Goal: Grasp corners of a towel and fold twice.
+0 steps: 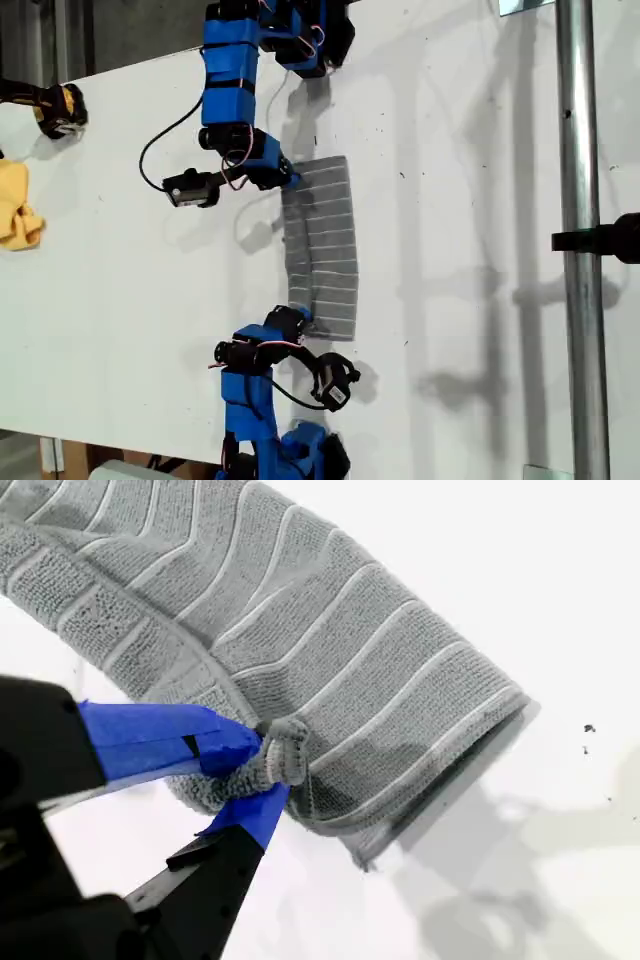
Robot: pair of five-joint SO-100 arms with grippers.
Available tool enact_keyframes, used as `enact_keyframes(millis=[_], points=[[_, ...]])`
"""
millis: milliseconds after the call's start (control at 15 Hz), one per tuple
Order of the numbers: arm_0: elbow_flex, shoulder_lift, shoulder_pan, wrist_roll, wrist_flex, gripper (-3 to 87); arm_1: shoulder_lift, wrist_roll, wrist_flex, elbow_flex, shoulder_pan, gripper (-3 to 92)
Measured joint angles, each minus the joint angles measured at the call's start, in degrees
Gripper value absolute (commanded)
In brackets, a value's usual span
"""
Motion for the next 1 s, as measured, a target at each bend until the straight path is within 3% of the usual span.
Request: enact_keyframes(millis=[267, 400, 1000], points=[[2.81, 2.99, -7.29, 6.68, -0.62, -1.5, 6.59, -7.82, 0.09, 2.37, 11.51, -0.2], [7.82, 6.06, -8.09, 6.50, -2.37, -1.5, 10.63, -7.73, -0.44, 6.15, 12.13, -0.2], [21.71, 7.47, 4.75, -8.35, -12.22, -1.5, 10.02, 10.55, -14.24, 23.55, -11.60, -0.2]])
